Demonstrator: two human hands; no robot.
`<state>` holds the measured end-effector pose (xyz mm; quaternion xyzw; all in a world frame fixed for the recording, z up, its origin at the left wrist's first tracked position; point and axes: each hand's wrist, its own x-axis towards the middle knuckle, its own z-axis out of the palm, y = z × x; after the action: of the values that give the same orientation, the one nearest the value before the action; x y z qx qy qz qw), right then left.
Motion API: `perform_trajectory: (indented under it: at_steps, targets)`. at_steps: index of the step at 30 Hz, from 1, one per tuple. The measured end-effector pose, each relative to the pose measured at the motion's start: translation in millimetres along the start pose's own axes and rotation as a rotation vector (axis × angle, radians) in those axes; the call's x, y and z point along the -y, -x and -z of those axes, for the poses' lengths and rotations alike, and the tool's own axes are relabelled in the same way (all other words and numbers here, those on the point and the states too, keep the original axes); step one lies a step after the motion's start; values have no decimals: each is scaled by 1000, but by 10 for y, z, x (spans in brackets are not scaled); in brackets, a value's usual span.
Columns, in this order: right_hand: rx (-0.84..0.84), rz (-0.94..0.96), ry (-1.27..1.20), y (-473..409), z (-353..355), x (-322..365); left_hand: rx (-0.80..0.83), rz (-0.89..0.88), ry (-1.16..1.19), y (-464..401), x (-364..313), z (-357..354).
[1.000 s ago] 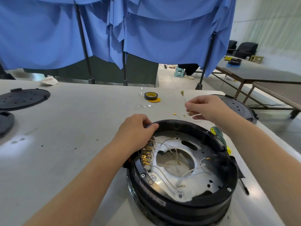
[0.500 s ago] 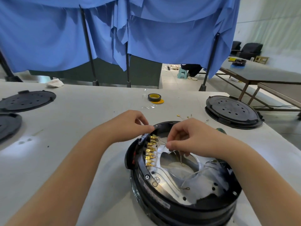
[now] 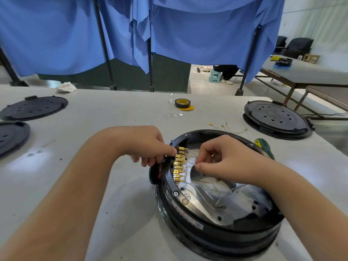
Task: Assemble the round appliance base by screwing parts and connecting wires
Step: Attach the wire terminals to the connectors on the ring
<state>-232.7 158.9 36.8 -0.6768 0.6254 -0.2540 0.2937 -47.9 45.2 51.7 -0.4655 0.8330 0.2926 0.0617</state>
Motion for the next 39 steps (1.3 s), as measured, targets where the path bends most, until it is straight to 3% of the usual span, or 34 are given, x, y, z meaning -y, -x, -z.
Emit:
perform_trajectory:
  at_steps: [16,34,39]
  targets:
    - [38,-58,-12,17,-30,-14,-2,35,1,20,-79,-29]
    - [89,17,-21,18,-42,18,7,54,29,53,-122,-25]
    - [8,64,34,-3,-44,9,7,55,25,48,-127,-29]
